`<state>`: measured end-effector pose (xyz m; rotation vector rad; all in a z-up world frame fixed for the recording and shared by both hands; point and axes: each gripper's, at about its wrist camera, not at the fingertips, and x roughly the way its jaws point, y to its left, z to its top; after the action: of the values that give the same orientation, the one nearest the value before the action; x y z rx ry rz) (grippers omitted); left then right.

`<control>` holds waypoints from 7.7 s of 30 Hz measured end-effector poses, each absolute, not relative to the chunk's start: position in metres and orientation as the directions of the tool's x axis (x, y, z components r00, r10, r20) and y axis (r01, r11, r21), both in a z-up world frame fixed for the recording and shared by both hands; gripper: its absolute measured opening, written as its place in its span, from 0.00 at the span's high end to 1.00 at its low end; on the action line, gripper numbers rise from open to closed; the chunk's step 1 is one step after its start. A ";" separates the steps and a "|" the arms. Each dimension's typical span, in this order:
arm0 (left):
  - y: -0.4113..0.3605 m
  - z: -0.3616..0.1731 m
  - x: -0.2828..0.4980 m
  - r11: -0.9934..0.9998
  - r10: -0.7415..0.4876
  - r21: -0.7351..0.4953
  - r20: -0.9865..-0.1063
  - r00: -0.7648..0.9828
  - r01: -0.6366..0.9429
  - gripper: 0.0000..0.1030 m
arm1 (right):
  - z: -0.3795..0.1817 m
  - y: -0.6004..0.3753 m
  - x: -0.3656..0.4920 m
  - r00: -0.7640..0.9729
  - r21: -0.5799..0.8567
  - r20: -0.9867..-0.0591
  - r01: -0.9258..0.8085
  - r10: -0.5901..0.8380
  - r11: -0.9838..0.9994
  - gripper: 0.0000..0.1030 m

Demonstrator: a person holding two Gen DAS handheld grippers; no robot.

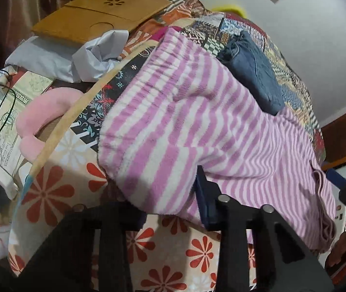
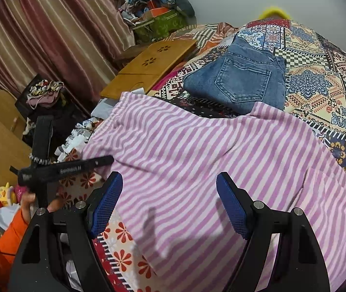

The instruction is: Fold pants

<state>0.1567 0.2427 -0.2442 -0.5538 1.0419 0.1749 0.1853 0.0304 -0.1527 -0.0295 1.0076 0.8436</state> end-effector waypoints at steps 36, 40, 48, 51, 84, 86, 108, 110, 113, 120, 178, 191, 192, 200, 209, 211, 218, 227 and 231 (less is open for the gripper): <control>-0.011 -0.052 0.207 0.984 -0.068 0.078 -0.674 0.736 0.162 0.76 | -0.197 -0.150 0.176 0.390 0.291 -0.787 -0.449 0.478 0.845 0.15; -0.068 -0.034 0.212 0.948 -0.111 0.155 -0.657 0.746 0.277 0.76 | -0.177 -0.188 0.167 0.420 0.427 -0.705 -0.392 0.571 0.815 0.18; -0.210 -0.051 0.199 0.774 -0.262 0.263 -0.696 0.669 0.577 0.76 | -0.145 -0.312 0.123 0.629 0.398 -0.662 -0.165 0.407 0.902 0.17; -0.257 -0.090 0.193 0.696 -0.286 0.245 -0.767 0.574 0.675 0.76 | -0.148 -0.356 0.110 0.661 0.384 -0.677 -0.056 0.323 0.922 0.17; -0.114 -0.165 0.236 0.905 -0.059 0.166 -0.863 0.502 0.391 0.40 | -0.195 -0.329 0.231 0.536 0.476 -0.702 -0.136 0.468 0.869 0.37; -0.103 -0.183 0.236 0.913 -0.043 0.157 -0.881 0.472 0.376 0.39 | -0.201 -0.326 0.242 0.494 0.510 -0.701 -0.156 0.514 0.846 0.64; -0.080 -0.174 0.236 0.950 -0.088 0.093 -0.836 0.542 0.297 0.30 | -0.165 -0.336 0.183 0.585 0.242 -0.756 -0.165 0.292 0.956 0.36; -0.077 -0.164 0.232 0.956 -0.099 0.077 -0.825 0.557 0.284 0.30 | -0.159 -0.345 0.157 0.592 0.280 -0.743 -0.149 0.312 0.948 0.36; -0.075 -0.157 0.223 0.959 -0.116 0.053 -0.825 0.553 0.279 0.30 | -0.160 -0.344 0.122 0.583 0.312 -0.736 -0.160 0.345 0.937 0.36; -0.079 -0.162 0.203 0.958 -0.148 0.001 -0.853 0.500 0.286 0.30 | -0.186 -0.320 0.116 0.528 0.373 -0.745 -0.179 0.409 0.910 0.36; -0.070 -0.146 0.188 0.961 -0.130 0.037 -0.817 0.562 0.276 0.19 | -0.103 -0.322 0.076 0.652 0.429 -0.572 -0.278 0.497 0.859 0.76; -0.071 -0.150 0.196 0.963 -0.120 0.037 -0.826 0.551 0.266 0.19 | -0.206 -0.332 0.071 0.471 0.505 -0.727 -0.126 0.499 0.854 0.74; -0.072 -0.152 0.196 0.962 -0.119 0.042 -0.827 0.549 0.271 0.19 | -0.208 -0.333 0.072 0.465 0.509 -0.728 -0.125 0.504 0.851 0.73; -0.074 -0.182 0.200 0.949 -0.076 0.096 -0.855 0.513 0.300 0.19 | -0.189 -0.335 0.071 0.466 0.383 -0.784 -0.157 0.411 0.910 0.53; -0.066 -0.186 0.193 0.935 -0.117 0.073 -0.859 0.498 0.346 0.19 | -0.149 -0.345 0.075 0.540 0.293 -0.777 -0.143 0.323 0.945 0.50; -0.060 -0.176 0.196 0.935 -0.140 0.047 -0.861 0.490 0.351 0.21 | -0.135 -0.348 0.082 0.569 0.283 -0.758 -0.152 0.318 0.947 0.50; -0.057 -0.136 0.235 0.955 -0.108 0.081 -0.800 0.590 0.285 0.21 | -0.123 -0.322 0.148 0.601 0.258 -0.716 -0.248 0.357 0.934 0.46; -0.079 -0.201 0.266 0.944 -0.093 0.072 -0.877 0.471 0.321 0.23 | -0.173 -0.259 0.253 0.405 0.295 -0.789 -0.409 0.461 0.864 0.46; -0.071 -0.212 0.258 0.946 -0.118 0.043 -0.877 0.465 0.323 0.23 | -0.198 -0.227 0.266 0.271 0.305 -0.831 -0.506 0.485 0.807 0.46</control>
<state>0.2577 -0.0711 -0.2121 0.2147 1.0549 -0.2734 0.2657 -0.2275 -0.1982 -0.0219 1.1113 0.6673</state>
